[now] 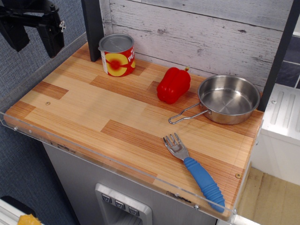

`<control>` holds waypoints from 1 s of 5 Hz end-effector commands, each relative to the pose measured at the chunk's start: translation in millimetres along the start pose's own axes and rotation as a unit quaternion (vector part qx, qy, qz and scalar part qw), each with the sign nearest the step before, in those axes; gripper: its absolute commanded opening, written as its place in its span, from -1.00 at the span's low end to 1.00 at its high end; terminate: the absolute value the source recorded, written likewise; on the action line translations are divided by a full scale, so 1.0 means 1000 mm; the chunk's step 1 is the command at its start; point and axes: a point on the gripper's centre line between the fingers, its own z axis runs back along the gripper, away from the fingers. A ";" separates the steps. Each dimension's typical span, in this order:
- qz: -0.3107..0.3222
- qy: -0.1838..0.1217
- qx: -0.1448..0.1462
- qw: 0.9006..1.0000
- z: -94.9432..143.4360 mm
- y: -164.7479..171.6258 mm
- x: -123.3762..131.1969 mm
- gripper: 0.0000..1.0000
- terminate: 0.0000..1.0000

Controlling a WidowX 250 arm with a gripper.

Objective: Move can directly to the left of red pepper.

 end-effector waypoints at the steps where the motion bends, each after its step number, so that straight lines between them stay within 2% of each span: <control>1: 0.000 0.000 0.000 1.000 0.000 0.000 0.000 1.00 -1.00; 2: 0.123 0.013 0.018 0.992 -0.001 -0.003 0.019 1.00 -1.00; 4: 0.288 -0.006 0.092 0.953 -0.017 -0.011 0.066 1.00 -1.00; 5: 0.398 -0.020 0.077 0.914 -0.024 -0.015 0.084 1.00 -1.00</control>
